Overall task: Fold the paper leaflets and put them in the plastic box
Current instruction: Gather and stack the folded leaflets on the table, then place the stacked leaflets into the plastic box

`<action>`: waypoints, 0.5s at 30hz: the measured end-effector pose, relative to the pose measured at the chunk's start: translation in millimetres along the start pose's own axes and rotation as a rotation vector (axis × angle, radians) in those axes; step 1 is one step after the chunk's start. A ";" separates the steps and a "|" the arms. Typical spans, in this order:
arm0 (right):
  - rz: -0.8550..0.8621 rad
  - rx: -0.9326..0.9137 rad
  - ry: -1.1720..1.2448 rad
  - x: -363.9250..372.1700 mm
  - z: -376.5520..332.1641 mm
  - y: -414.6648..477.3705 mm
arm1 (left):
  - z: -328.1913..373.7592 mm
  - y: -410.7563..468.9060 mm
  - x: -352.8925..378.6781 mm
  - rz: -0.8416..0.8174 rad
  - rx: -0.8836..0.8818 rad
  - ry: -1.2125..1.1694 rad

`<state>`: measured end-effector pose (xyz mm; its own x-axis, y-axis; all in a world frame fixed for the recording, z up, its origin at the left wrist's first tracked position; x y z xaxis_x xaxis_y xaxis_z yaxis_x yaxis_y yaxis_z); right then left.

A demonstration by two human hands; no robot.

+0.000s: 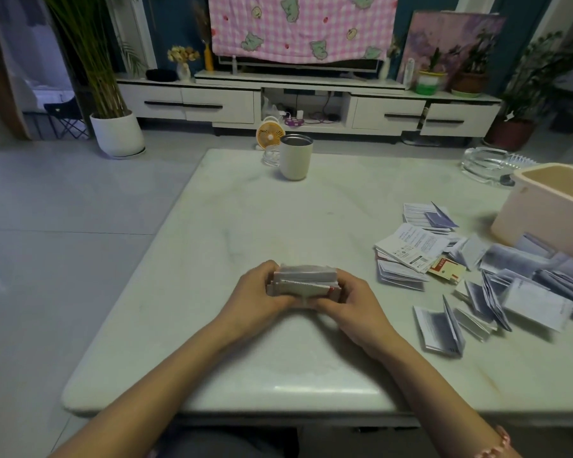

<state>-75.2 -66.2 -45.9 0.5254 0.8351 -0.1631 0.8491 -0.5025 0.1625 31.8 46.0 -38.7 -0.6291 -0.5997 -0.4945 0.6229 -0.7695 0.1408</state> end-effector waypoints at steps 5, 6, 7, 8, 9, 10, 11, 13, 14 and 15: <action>0.070 0.050 -0.017 -20.2 -18.5 2.2 | 25.0 8.5 3.9 -0.105 -0.004 -0.122; 0.060 0.067 -0.043 -25.5 -24.5 1.8 | 30.9 9.0 6.2 -0.137 -0.005 -0.180; 0.043 0.071 -0.097 -33.2 -32.4 -0.8 | 38.1 10.2 10.5 -0.169 -0.002 -0.224; 0.026 0.060 -0.180 -39.0 -39.8 -2.1 | 43.4 10.3 12.4 -0.191 -0.005 -0.250; 0.028 0.039 -0.269 -48.1 -48.2 -3.9 | 49.2 11.5 16.2 -0.207 -0.007 -0.268; 0.057 0.017 -0.341 -62.1 -57.2 -6.8 | 57.3 12.7 22.5 -0.223 -0.014 -0.286; 0.099 -0.004 -0.397 -77.1 -65.6 -8.8 | 62.9 14.5 28.1 -0.231 -0.025 -0.299; 0.229 -0.068 -0.568 -114.4 -81.5 -9.4 | 75.9 19.0 39.4 -0.241 -0.055 -0.324; 0.322 -0.088 -0.696 -140.9 -90.9 -11.9 | 88.5 23.8 48.8 -0.262 -0.064 -0.331; 0.404 -0.098 -0.824 -164.2 -97.4 -11.8 | 96.4 26.9 55.3 -0.277 -0.069 -0.337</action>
<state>-176.7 -175.6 73.7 0.6850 0.1586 -0.7111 0.6043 -0.6688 0.4330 -31.1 -29.0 20.5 -0.8860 -0.4201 -0.1961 0.4322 -0.9015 -0.0212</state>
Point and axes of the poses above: each hand's wrist, its own y-axis towards the middle knuckle, its own x-axis out of the palm, z = x × y, the point moved 5 cm from there along y, towards the middle knuckle, and after that the axes turned 5 degrees about y, right-handed, at the moved point
